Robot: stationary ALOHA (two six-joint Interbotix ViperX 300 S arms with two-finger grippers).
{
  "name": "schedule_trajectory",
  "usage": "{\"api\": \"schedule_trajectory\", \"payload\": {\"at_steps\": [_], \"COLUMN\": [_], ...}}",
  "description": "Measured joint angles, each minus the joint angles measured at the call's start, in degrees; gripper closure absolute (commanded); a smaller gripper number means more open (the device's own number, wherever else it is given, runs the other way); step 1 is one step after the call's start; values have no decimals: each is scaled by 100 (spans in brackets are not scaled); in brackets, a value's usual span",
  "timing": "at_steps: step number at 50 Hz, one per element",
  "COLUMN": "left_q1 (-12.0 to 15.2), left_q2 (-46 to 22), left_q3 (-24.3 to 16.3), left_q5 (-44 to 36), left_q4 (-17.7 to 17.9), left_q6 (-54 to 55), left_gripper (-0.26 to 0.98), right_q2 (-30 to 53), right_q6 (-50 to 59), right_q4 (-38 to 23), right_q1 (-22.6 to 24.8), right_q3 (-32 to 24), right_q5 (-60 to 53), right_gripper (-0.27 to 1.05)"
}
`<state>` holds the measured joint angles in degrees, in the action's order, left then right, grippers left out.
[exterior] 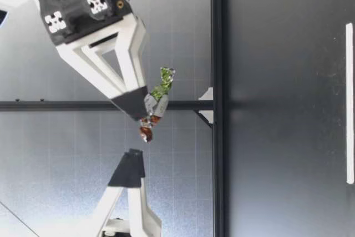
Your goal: Pick up the candy and unwrap it.
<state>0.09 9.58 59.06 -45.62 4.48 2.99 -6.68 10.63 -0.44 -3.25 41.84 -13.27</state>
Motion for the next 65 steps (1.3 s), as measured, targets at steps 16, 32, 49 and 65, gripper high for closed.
{"api": "schedule_trajectory", "payload": {"at_steps": [16,32,49,65], "left_q1": [-9,-9,0,0], "left_q2": [211,369,369,475], "left_q3": [0,-114,-211,-272], "left_q5": [0,-9,26,26], "left_q4": [0,0,0,0], "left_q6": [-9,-53,-176,-185], "left_gripper": [35,35,35,35], "right_q2": [-308,-325,-334,-439], "right_q6": [-272,-439,-413,-404], "right_q4": [-26,-26,-26,-26], "right_q1": [0,0,0,0], "right_q3": [686,1107,1151,1160], "right_q5": [-1591,-2628,-2672,-2681], "right_gripper": [28,28,27,27]}}
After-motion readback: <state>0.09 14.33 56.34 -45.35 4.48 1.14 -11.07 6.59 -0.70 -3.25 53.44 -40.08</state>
